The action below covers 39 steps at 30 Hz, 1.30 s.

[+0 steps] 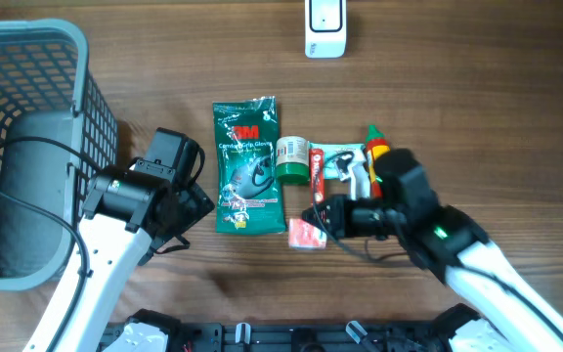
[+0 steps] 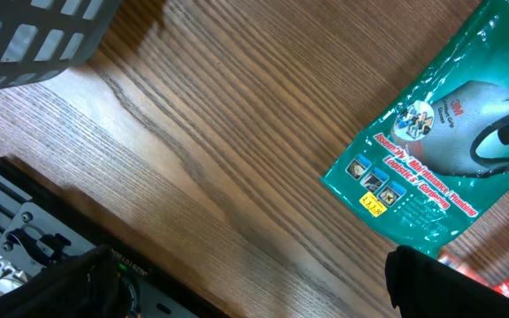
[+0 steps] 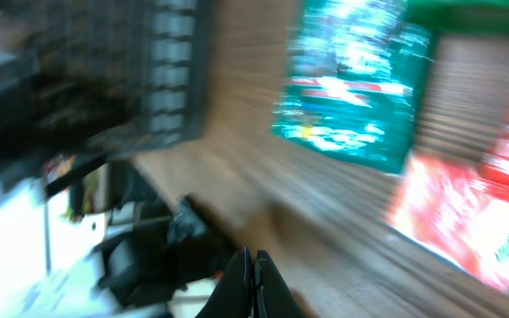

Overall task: Scan the item barcode
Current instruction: 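Grasp the red Kleenex tissue pack with the right gripper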

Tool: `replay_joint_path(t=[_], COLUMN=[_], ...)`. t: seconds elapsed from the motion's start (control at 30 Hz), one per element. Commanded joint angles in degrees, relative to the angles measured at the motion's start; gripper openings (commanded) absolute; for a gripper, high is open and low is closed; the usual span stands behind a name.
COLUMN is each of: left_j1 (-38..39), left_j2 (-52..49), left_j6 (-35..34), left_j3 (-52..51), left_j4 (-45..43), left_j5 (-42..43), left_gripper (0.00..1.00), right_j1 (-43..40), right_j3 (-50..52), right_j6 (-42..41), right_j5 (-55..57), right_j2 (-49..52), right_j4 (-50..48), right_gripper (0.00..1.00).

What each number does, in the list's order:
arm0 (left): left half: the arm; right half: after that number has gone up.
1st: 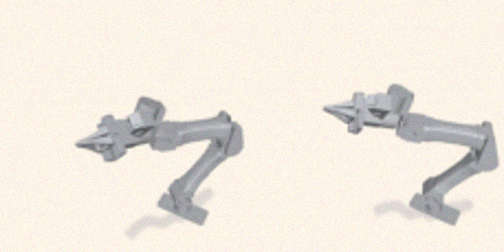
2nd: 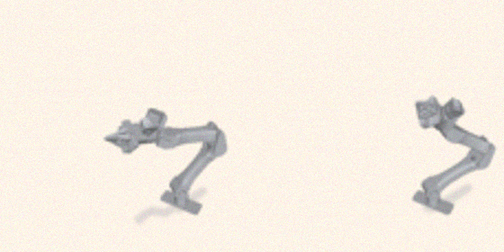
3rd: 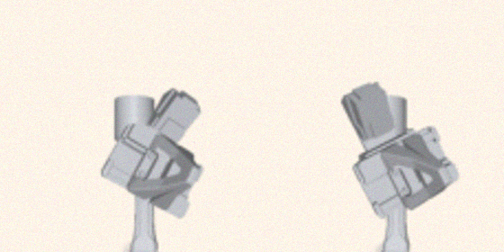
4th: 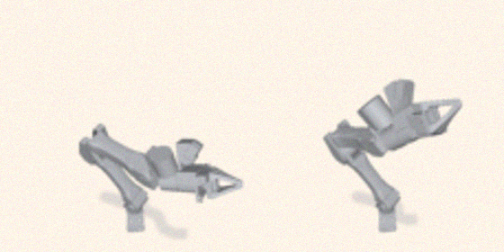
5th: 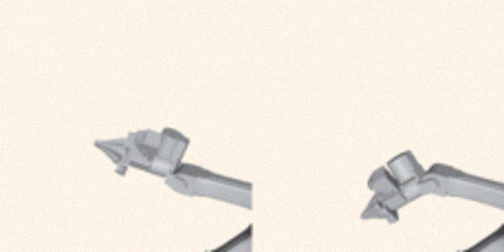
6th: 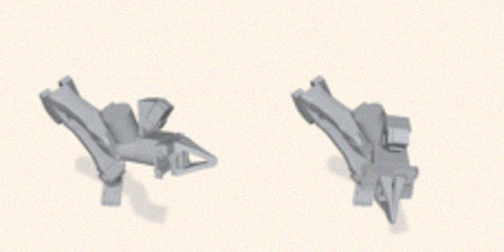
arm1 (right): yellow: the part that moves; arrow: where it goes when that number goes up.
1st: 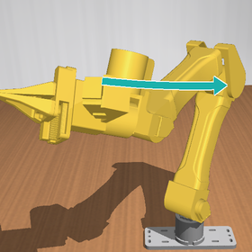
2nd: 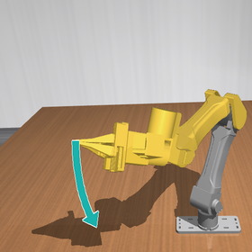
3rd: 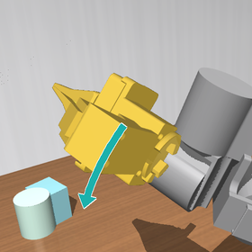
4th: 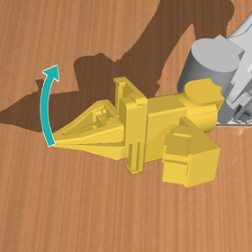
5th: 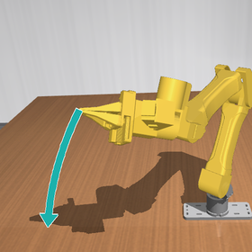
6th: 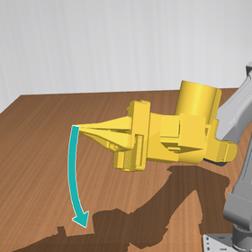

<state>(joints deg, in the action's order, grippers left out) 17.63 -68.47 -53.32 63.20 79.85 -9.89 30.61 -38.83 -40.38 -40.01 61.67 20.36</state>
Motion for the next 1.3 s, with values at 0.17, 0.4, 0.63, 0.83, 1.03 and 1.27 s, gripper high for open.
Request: replay_joint_path(t=[0.17,0.4,0.63,0.83,1.03,1.27], left_j1=[0.3,0.3,0.3,0.3,0.3,0.3], left_j2=[-0.2,-0.2,-0.2,-0.2,-0.2,-0.2], left_j6=[-1.0,-1.0,-1.0,-1.0,-1.0,-1.0], left_j3=[-0.1,-0.1,-0.1,-0.1,-0.1,-0.1], left_j4=[0.0,0.0,0.0,0.0,0.0,0.0], left_j5=[0.2,0.2,0.2,0.2,0.2,0.2], left_gripper=[1.00,1.00,1.00,1.00,1.00,1.00], right_j1=[0.3,0.3,0.2,0.3,0.3,0.3], right_j3=[-0.3,-0.3,-0.3,1.1,1.2,1.2], right_j6=[7.8,24.3,24.6,17.7,8.3,-18.2], right_j5=[-5.6,-16.0,-4.7,24.4,24.9,13.0], right_j2=[-16.6,-17.5,-17.5,-12.1,4.4,21.6], right_j4=[2.1,2.5,5.3,14.8,9.3,8.9], right_gripper=[0.04,0.04,0.14,0.62,0.57,0.29])
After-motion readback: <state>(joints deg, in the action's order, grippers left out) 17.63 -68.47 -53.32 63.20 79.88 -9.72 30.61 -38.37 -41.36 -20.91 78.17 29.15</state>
